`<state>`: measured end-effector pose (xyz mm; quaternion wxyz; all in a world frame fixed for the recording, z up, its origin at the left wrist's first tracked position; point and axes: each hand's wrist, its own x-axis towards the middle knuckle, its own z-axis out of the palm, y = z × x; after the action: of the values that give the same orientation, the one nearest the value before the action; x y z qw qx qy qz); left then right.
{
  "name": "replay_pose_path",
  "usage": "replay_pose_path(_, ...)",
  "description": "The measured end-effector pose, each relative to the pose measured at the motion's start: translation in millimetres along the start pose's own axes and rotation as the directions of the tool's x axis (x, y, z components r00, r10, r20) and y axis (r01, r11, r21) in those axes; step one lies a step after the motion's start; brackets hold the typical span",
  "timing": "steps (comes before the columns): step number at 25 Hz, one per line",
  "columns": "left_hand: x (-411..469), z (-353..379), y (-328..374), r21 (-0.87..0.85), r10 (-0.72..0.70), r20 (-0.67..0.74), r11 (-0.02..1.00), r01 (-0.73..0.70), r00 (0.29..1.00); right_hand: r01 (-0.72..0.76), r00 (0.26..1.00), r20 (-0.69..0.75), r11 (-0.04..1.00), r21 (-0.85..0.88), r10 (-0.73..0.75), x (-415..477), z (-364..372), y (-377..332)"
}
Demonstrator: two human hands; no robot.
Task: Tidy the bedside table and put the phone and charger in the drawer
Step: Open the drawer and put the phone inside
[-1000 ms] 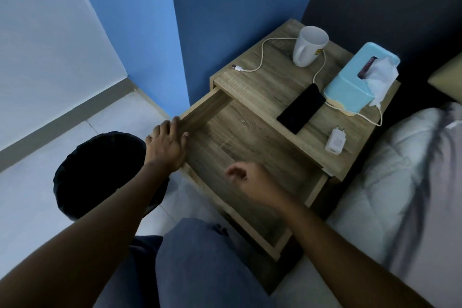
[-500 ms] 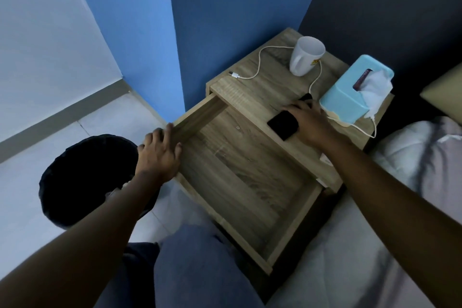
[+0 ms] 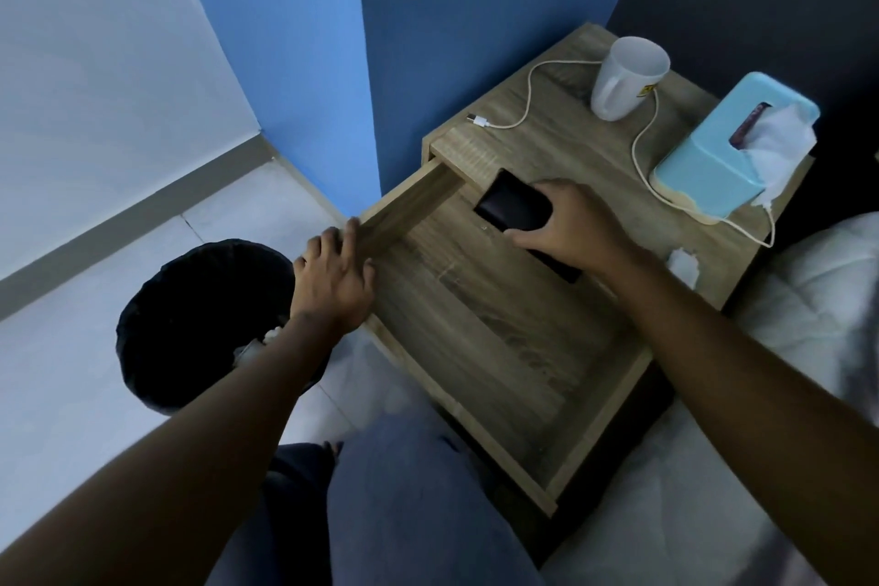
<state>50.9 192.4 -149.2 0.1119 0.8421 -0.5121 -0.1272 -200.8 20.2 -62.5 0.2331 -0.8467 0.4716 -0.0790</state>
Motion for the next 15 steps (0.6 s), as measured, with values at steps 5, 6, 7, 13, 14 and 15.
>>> replay_pose_path(5,0.0,3.4,-0.5,0.016,-0.017,0.001,1.0,0.017,1.0,-0.011,0.984,0.18,0.997,0.082,-0.004,-16.0,94.0,-46.4)
replay_pose_path(6,-0.1,4.0,-0.9,0.02,-0.018,0.0,1.0,0.018,1.0,-0.043,0.979,0.205,0.995,0.089,0.024,-15.1,116.5,-45.4)
replay_pose_path(7,-0.2,4.4,-1.0,0.02,-0.016,-0.002,1.0,0.016,1.0,-0.079,0.976,0.212,0.992,0.102,0.056,-14.6,135.5,-44.4)
replay_pose_path(13,0.7,5.6,-2.3,0.028,-0.018,-0.005,0.999,0.018,1.0,-0.219,0.965,0.164,0.972,0.086,0.203,-4.0,207.2,-39.9)
replay_pose_path(14,-0.3,6.0,-2.4,0.03,-0.015,-0.01,0.999,0.015,1.0,-0.225,0.965,0.155,0.971,0.083,0.211,-2.6,212.5,-38.3)
replay_pose_path(15,-0.4,6.0,-3.3,0.032,-0.012,-0.015,0.999,0.012,1.0,-0.223,0.966,0.154,0.971,0.087,0.208,-2.1,215.4,-38.3)
